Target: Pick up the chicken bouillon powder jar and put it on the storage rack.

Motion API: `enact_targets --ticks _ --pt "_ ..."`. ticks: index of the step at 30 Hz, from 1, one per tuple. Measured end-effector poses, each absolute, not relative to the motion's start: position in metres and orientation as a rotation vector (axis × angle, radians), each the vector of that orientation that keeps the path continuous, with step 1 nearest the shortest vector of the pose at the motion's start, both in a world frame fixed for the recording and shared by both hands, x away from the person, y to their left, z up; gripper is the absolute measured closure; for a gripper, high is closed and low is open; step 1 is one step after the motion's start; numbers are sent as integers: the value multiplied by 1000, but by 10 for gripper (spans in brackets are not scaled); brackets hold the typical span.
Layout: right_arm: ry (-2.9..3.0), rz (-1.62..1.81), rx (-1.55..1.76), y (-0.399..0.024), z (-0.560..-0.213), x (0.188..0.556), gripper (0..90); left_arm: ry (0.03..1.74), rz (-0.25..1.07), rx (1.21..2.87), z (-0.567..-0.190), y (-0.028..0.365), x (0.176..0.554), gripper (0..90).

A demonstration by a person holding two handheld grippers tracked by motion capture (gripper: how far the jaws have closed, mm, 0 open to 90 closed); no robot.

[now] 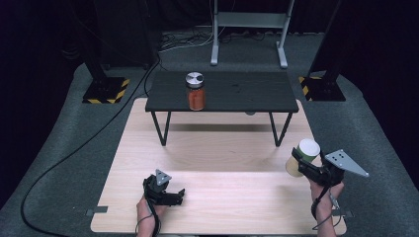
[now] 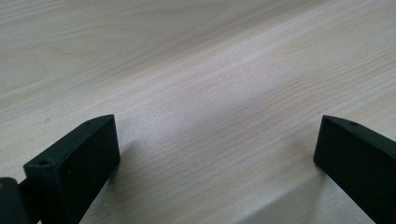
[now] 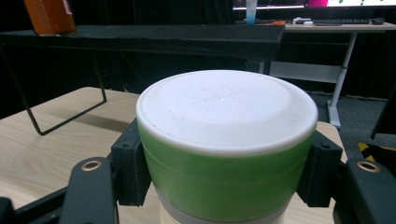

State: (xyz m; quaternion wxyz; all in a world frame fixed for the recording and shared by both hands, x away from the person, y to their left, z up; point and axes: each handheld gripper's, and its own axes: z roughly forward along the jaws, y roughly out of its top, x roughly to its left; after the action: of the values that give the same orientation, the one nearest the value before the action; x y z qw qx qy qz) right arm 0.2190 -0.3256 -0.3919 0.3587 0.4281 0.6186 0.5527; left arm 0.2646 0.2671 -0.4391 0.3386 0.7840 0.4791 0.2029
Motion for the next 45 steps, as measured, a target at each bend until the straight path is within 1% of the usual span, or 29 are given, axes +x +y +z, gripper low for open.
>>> enact_targets --ticks 20,45 --pt "1651 1462 1029 -317 -348 225 331 1248 528 2042 -439 267 265 3" --pt "1678 1458 983 -312 -320 239 331 1247 528 2041 -439 267 265 2"
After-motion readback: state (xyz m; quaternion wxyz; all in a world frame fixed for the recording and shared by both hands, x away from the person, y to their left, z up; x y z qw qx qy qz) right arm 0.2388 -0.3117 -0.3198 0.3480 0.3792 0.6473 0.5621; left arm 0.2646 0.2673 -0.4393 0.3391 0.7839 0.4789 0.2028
